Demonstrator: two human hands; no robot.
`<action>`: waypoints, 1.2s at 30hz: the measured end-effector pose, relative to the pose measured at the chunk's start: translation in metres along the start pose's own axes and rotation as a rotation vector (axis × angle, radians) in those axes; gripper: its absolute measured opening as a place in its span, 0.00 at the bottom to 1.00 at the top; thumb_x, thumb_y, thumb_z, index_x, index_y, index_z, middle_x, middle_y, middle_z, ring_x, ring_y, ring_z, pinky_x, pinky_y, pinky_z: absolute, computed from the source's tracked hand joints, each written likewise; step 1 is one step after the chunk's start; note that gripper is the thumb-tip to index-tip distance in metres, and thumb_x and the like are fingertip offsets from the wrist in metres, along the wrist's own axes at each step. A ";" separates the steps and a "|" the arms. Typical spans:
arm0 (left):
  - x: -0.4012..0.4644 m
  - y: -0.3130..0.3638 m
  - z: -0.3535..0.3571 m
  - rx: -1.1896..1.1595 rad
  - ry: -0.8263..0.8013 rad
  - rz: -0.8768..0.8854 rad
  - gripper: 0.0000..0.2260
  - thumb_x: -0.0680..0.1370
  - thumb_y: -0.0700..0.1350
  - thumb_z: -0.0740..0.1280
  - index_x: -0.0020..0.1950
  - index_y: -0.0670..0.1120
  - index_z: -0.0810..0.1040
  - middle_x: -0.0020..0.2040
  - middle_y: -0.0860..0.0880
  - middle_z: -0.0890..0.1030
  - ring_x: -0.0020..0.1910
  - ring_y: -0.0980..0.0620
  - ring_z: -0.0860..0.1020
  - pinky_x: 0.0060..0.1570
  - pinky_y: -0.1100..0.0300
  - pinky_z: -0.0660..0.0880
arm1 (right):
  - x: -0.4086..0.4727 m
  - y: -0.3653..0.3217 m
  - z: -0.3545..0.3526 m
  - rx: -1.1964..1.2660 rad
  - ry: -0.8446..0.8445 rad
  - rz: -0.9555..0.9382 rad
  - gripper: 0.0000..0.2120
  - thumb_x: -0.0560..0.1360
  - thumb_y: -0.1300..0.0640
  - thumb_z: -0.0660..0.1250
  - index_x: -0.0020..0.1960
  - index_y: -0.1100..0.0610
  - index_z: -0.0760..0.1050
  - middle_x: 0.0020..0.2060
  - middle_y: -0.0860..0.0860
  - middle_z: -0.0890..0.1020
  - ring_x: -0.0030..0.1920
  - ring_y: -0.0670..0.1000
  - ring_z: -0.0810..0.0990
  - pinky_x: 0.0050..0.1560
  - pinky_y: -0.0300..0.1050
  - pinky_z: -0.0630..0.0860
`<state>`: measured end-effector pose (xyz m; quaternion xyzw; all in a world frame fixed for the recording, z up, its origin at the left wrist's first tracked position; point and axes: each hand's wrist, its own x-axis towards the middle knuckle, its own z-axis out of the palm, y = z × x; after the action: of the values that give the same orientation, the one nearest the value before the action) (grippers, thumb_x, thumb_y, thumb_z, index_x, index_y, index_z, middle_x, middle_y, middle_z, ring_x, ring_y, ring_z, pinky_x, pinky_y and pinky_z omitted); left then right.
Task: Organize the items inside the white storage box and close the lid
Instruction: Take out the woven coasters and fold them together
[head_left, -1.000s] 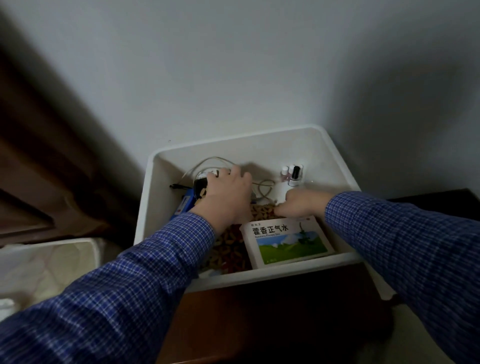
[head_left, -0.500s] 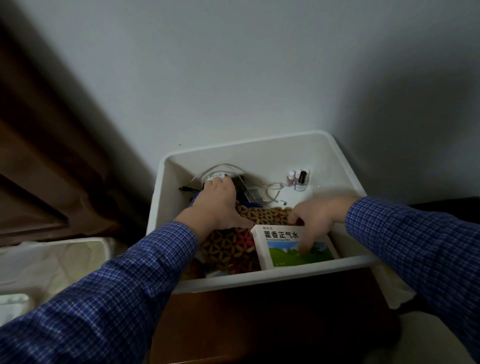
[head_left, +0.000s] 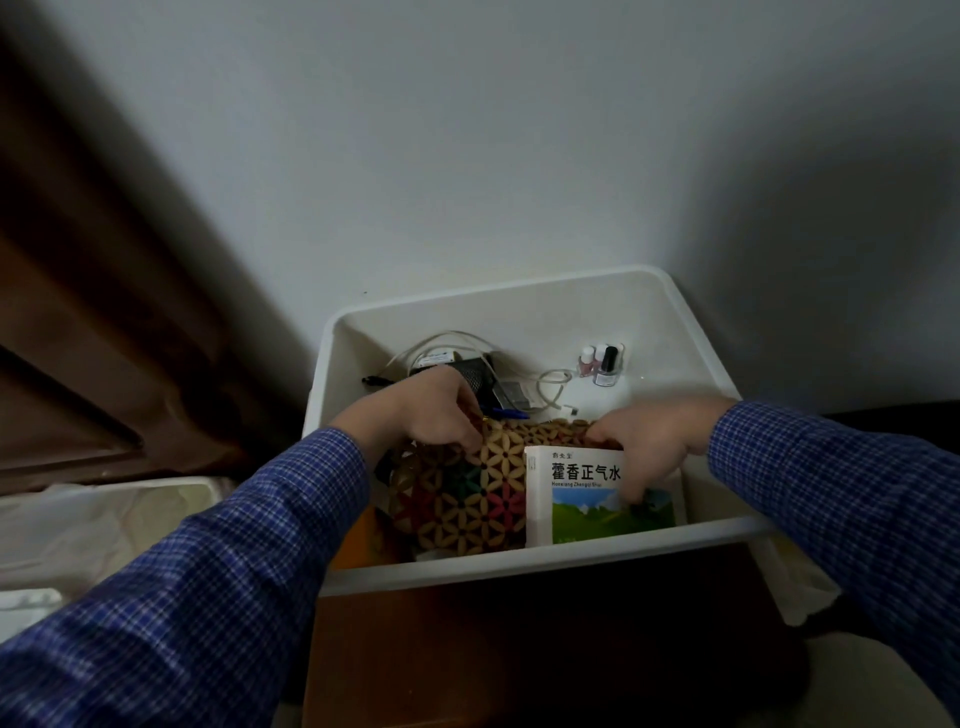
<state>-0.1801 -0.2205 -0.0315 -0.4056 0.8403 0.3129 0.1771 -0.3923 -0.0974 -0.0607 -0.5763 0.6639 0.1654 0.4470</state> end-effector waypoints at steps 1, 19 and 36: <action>0.000 0.001 -0.003 -0.035 -0.002 0.003 0.14 0.73 0.47 0.75 0.57 0.46 0.84 0.53 0.49 0.84 0.54 0.50 0.80 0.60 0.55 0.76 | 0.000 -0.001 0.000 -0.007 -0.004 0.004 0.28 0.68 0.53 0.79 0.64 0.47 0.72 0.55 0.44 0.80 0.54 0.47 0.80 0.52 0.43 0.79; -0.046 -0.037 -0.009 -0.501 0.384 0.066 0.14 0.77 0.44 0.71 0.62 0.49 0.75 0.53 0.50 0.81 0.52 0.52 0.81 0.49 0.59 0.78 | -0.005 -0.008 -0.007 0.144 -0.035 -0.048 0.16 0.73 0.59 0.69 0.60 0.50 0.76 0.48 0.44 0.79 0.46 0.42 0.75 0.36 0.34 0.69; -0.066 -0.020 -0.061 -0.371 0.198 0.100 0.09 0.78 0.36 0.70 0.57 0.42 0.77 0.52 0.36 0.84 0.43 0.43 0.82 0.41 0.52 0.78 | 0.022 -0.010 -0.001 0.814 0.017 -0.104 0.37 0.68 0.21 0.55 0.64 0.42 0.78 0.67 0.47 0.79 0.69 0.53 0.71 0.69 0.67 0.61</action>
<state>-0.1269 -0.2324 0.0425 -0.4177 0.8007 0.4294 0.0000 -0.3825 -0.1145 -0.0739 -0.3864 0.6489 -0.1384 0.6407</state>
